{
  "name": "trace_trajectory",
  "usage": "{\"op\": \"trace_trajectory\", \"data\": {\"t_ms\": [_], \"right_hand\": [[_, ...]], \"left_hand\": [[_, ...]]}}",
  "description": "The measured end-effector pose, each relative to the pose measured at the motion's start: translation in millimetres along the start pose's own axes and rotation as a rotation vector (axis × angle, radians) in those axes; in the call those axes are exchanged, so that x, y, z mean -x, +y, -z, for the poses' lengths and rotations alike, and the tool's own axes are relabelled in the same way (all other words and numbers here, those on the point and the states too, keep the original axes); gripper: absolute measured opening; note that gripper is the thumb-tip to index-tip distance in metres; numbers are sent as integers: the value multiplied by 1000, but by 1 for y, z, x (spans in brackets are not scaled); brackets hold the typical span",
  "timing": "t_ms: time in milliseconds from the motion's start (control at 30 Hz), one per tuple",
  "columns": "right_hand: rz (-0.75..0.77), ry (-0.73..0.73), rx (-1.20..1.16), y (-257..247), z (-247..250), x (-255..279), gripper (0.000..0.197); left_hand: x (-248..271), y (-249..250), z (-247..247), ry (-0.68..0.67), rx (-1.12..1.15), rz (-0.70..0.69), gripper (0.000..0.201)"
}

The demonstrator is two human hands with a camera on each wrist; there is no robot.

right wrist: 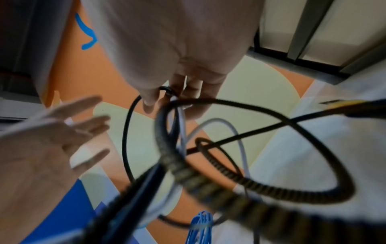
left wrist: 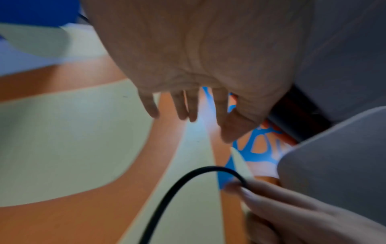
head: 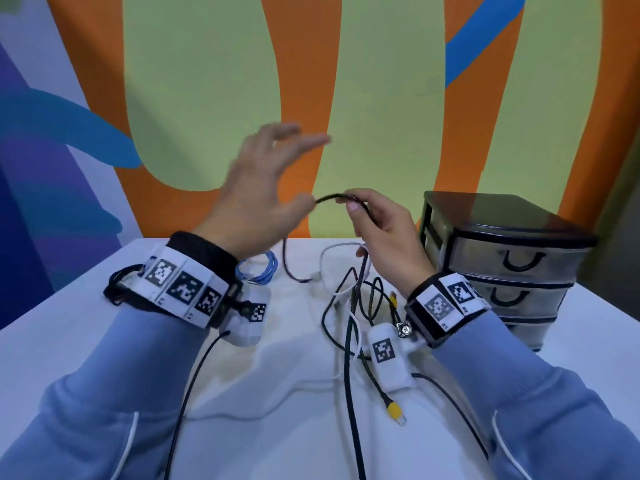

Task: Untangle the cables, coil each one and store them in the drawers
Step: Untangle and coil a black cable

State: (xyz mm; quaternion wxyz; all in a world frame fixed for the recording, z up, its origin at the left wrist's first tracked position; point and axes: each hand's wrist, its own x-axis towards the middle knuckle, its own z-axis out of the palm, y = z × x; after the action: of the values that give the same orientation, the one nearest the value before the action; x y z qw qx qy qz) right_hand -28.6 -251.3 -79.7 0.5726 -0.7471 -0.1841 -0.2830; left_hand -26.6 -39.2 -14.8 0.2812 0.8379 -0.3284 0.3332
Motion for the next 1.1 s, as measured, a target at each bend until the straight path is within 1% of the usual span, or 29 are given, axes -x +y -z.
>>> {"op": "trace_trajectory", "data": {"t_ms": [33, 67, 100, 133, 233, 300, 333, 367, 400, 467, 500, 533, 567, 600, 667, 700, 733, 767, 800, 833, 867, 900, 933, 967, 1000, 1033, 1067, 1100], "right_hand": [[33, -1, 20, -2, 0, 0, 21], [59, -6, 43, -3, 0, -1, 24], [68, -23, 49, -4, 1, -1, 27], [45, -51, 35, -4, 1, -1, 26], [-120, -153, -70, -2, -2, 0, 11], [-194, -174, -96, -1, -4, 1, 7], [-215, -177, -108, 0, -3, 1, 7], [-230, -180, -116, 0, -2, 1, 8], [-243, -183, -117, 2, 1, 1, 8], [-269, -183, -113, 6, 6, 0, 10], [-281, -177, -120, 7, 8, 0, 12], [-288, -166, -131, 9, 9, 1, 14], [-291, -155, -138, 9, 10, 1, 16], [-292, -145, -140, 10, 10, 1, 19], [-296, -127, -152, 8, 7, 2, 26], [-298, -115, -159, 7, 5, 2, 29], [-292, -101, -158, 5, 5, 2, 31], [-275, -86, -150, 4, 5, 2, 32], [-248, -76, -138, 2, 5, 1, 33], [-215, -77, -127, -1, 4, 1, 33], [-181, -89, -122, -3, 3, 1, 33], [-148, -107, -126, -6, 1, 1, 33], [-123, -129, -141, -9, -1, 2, 34], [-107, -150, -162, -12, -2, 2, 34], [-98, -169, -183, -14, -3, 2, 33], [-92, -184, -187, -14, -3, 1, 30], [-91, -194, -172, -14, -3, 1, 27], [-96, -201, -148, -12, -1, 1, 26]], "left_hand": [[1, 9, -7, -63, 24, -61, 64], [1, 14, -15, -128, 36, -83, 59], [0, 18, -22, -180, 14, -73, 55], [0, 20, -26, -198, -36, -57, 48], [-2, 19, -27, -133, -151, -67, 24], [-3, 17, -24, -119, -222, -47, 23], [-5, 15, -23, -68, -253, -16, 24], [-7, 12, -21, 29, -265, 40, 26], [-10, 8, -15, 160, -249, 132, 27], [-13, -4, 4, 449, -159, 359, 29], [-11, -12, 15, 553, -123, 447, 29], [-8, -19, 24, 593, -102, 506, 30], [-5, -25, 30, 576, -83, 530, 31], [-2, -29, 33, 516, -57, 537, 30], [4, -28, 31, 332, 57, 524, 29], [6, -26, 29, 267, 81, 508, 34], [6, -24, 27, 234, 67, 482, 39], [7, -23, 24, 244, 33, 431, 39], [6, -19, 21, 283, 3, 359, 33], [6, -13, 17, 290, -9, 273, 33], [7, -6, 13, 234, -13, 172, 44], [7, -2, 7, 137, -1, 70, 56], [7, 2, 0, 27, -2, -5, 63], [7, 7, -8, -75, -10, -48, 62], [7, 11, -15, -142, -16, -63, 54], [6, 10, -21, -169, -26, -67, 41], [5, 11, -24, -149, -27, -70, 27], [3, 10, -24, -93, -17, -73, 19]]}}
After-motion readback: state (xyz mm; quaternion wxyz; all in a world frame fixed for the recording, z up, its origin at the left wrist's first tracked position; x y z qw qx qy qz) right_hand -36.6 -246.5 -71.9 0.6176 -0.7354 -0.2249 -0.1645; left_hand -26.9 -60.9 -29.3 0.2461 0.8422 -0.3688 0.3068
